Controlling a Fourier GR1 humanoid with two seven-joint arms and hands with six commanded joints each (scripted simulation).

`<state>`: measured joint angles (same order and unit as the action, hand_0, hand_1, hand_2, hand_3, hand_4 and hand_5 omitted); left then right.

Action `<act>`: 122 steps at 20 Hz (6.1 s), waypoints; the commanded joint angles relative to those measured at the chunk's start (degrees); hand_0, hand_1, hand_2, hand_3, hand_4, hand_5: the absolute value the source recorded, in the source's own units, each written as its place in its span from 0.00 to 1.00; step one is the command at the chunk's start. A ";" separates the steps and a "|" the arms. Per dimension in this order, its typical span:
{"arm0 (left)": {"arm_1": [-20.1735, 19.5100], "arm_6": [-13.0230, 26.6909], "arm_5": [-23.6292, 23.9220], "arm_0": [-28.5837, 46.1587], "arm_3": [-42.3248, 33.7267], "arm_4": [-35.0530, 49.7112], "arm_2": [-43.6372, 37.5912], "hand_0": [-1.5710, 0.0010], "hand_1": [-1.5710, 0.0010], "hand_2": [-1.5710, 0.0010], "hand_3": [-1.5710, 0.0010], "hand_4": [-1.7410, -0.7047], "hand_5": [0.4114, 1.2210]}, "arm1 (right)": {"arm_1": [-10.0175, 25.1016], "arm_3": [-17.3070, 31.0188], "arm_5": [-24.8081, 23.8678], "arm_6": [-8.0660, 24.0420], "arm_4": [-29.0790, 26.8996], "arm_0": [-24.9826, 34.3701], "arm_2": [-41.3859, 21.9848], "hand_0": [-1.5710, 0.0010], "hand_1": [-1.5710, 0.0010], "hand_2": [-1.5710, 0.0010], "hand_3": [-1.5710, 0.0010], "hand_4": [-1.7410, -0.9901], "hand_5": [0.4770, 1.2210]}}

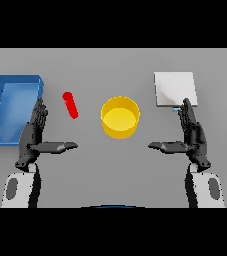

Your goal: Pick up the red beaker and tilt it to pour out 1 green nut into yellow bowl. Pick up the yellow bowl and place it on the metallic measuring scale.

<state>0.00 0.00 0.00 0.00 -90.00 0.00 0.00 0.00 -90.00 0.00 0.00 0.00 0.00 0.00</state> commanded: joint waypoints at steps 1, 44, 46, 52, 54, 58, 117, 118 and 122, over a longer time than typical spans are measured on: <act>-0.07 0.06 0.04 -0.12 0.08 0.07 -0.10 1.00 1.00 1.00 1.00 0.62 0.26 | -0.08 -0.10 -0.06 -0.08 0.03 -0.13 -0.09 1.00 1.00 1.00 1.00 0.82 0.25; -0.42 -15.72 9.86 -30.99 42.12 -12.86 -3.41 1.00 0.98 0.97 1.00 0.43 0.38 | 1.87 -9.27 -2.64 -6.98 13.32 -8.25 -7.79 1.00 1.00 1.00 1.00 0.64 0.29; 0.46 -17.61 11.49 -31.50 43.94 -12.45 -4.45 0.79 0.77 0.77 0.86 0.37 0.44 | 1.65 -9.77 -3.10 -6.76 14.24 -8.42 -8.30 1.00 1.00 1.00 1.00 0.65 0.29; 1.37 -22.39 11.72 -33.20 46.94 -11.92 -5.80 0.21 0.20 0.20 0.29 0.16 0.85 | 1.40 -9.08 -3.14 -5.40 13.90 -6.95 -8.04 1.00 1.00 1.00 1.00 0.68 0.28; 1.39 -21.74 12.06 -33.39 46.65 -11.04 -6.36 0.13 0.13 0.13 0.19 0.10 0.88 | 1.45 -8.70 -3.19 -6.69 14.26 -7.39 -8.21 1.00 1.00 1.00 1.00 0.70 0.27; 0.59 -20.12 13.12 -33.80 44.16 -11.52 -5.47 0.05 0.05 0.05 0.08 0.04 0.88 | 1.68 -7.49 -3.60 -6.50 14.94 -6.16 -8.02 1.00 1.00 1.00 1.00 0.75 0.26; -10.74 -6.41 -18.09 -78.14 51.00 -73.96 70.86 0.00 0.00 0.00 0.00 0.01 1.00 | 1.54 -7.56 -4.39 -8.07 18.26 -6.00 -9.64 1.00 1.00 1.00 1.00 0.95 0.28; -11.22 -6.80 -16.80 -79.21 51.66 -72.90 69.68 0.00 0.00 0.00 0.00 0.01 1.00 | 1.66 -7.46 -4.29 -7.91 18.04 -6.16 -9.47 1.00 1.00 1.00 1.00 0.94 0.28; -12.73 -7.40 -15.96 -85.08 56.25 -68.93 65.20 0.00 0.00 0.00 0.00 0.01 1.00 | 1.26 -7.56 -5.38 -9.65 19.85 -7.47 -10.41 1.00 1.00 1.00 1.00 0.96 0.28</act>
<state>-12.79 -7.32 -16.06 -85.13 -33.74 -68.86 65.20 1.26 -97.56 -5.38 -9.75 19.85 -7.48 -10.41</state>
